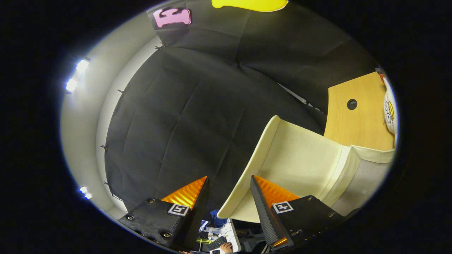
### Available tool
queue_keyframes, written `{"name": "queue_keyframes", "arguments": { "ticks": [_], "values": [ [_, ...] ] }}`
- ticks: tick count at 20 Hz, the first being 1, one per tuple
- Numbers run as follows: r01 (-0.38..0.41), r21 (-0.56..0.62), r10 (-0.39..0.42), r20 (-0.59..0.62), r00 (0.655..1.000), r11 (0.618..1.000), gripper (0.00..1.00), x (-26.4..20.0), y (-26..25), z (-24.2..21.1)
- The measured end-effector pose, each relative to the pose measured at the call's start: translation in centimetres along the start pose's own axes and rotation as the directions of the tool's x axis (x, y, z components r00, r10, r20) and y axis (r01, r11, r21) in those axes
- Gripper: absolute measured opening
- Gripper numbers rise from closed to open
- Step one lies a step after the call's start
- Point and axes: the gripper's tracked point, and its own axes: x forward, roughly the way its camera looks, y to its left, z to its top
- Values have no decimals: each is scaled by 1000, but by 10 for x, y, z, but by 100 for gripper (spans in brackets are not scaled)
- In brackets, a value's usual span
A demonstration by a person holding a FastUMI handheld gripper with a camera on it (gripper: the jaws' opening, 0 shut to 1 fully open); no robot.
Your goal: Open the storage box then place both shoes into the box .Put the left shoe in first, then the right shoe, with the right side of both shoes facing outward in a uniform manner.
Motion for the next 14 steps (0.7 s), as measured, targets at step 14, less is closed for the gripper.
{"name": "queue_keyframes", "arguments": {
  "ticks": [14],
  "values": [
    [328, -217, -318, 83, 945, 919, 94, -123, -50, -10]
  ]
}}
